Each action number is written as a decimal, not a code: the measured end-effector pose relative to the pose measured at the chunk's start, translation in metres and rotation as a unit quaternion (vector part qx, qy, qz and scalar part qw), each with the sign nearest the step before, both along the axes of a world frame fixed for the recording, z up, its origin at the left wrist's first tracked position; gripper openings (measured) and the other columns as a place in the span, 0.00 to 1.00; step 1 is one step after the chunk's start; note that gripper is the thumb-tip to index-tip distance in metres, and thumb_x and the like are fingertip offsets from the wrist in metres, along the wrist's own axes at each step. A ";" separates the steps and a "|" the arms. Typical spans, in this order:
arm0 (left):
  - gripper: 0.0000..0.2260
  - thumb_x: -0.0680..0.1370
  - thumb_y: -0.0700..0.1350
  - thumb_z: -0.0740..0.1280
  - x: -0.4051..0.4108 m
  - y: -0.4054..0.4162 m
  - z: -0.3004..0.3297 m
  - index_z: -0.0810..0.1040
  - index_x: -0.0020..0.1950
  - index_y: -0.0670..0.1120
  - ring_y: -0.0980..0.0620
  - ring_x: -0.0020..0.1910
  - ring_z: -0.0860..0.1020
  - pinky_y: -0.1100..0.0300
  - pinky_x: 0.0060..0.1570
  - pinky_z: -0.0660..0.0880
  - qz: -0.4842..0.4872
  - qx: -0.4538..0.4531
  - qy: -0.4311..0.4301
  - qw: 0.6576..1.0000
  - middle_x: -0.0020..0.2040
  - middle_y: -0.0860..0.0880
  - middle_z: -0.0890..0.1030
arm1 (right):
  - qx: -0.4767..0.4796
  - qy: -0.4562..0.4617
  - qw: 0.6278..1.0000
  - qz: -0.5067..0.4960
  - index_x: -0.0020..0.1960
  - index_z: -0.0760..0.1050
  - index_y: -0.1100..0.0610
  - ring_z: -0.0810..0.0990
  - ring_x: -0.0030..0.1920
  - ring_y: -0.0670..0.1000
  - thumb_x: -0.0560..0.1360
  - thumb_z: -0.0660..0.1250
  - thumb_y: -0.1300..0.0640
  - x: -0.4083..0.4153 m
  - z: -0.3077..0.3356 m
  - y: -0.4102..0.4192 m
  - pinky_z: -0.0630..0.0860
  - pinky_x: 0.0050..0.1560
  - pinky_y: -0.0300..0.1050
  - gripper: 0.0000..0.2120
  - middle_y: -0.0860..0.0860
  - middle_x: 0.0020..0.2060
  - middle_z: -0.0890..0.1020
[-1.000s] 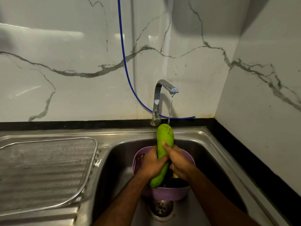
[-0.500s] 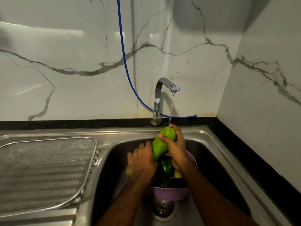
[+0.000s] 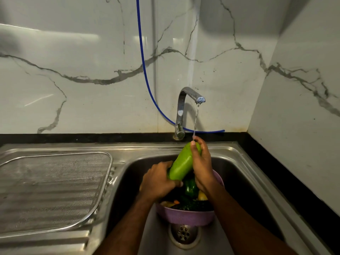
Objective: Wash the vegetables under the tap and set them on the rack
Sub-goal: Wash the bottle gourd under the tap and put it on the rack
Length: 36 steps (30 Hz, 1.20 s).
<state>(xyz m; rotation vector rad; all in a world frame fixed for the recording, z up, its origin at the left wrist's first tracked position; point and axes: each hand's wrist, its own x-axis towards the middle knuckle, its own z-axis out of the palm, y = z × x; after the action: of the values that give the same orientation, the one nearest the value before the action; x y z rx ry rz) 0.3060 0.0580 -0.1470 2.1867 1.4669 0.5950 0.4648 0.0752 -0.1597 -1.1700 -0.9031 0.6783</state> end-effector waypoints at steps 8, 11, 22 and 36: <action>0.25 0.66 0.46 0.79 0.006 -0.003 -0.002 0.82 0.62 0.49 0.47 0.52 0.84 0.45 0.54 0.81 -0.109 -0.238 -0.275 0.925 0.52 0.47 0.86 | -0.040 0.285 0.950 0.118 0.69 0.76 0.54 0.85 0.53 0.64 0.72 0.74 0.45 0.014 0.003 -0.010 0.82 0.52 0.61 0.28 0.63 0.60 0.82; 0.20 0.69 0.43 0.75 0.006 -0.011 0.008 0.82 0.60 0.41 0.40 0.47 0.84 0.48 0.46 0.82 -0.122 -0.346 -0.383 0.848 0.53 0.36 0.84 | -0.054 0.339 0.919 0.195 0.73 0.72 0.64 0.85 0.47 0.60 0.77 0.70 0.40 0.015 0.002 -0.013 0.83 0.46 0.57 0.35 0.64 0.54 0.81; 0.28 0.75 0.57 0.69 0.017 -0.006 0.004 0.79 0.61 0.34 0.38 0.38 0.82 0.51 0.39 0.81 -0.070 -0.444 -0.457 0.768 0.49 0.32 0.82 | -0.095 0.351 0.910 0.201 0.62 0.79 0.62 0.85 0.41 0.55 0.77 0.65 0.34 0.008 0.007 -0.008 0.83 0.41 0.49 0.32 0.59 0.45 0.85; 0.29 0.59 0.75 0.67 0.018 0.004 -0.012 0.81 0.45 0.53 0.59 0.42 0.83 0.55 0.48 0.81 -0.003 -0.099 -0.204 0.974 0.41 0.54 0.85 | -0.023 0.316 0.948 0.002 0.72 0.68 0.51 0.85 0.57 0.59 0.73 0.72 0.39 0.018 0.013 -0.001 0.83 0.55 0.63 0.33 0.59 0.60 0.83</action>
<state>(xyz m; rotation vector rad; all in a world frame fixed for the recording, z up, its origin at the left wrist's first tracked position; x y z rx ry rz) 0.3244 0.0615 -0.1591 1.7842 1.2394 0.8030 0.4825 0.0741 -0.1468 -0.9007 -0.3461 1.0049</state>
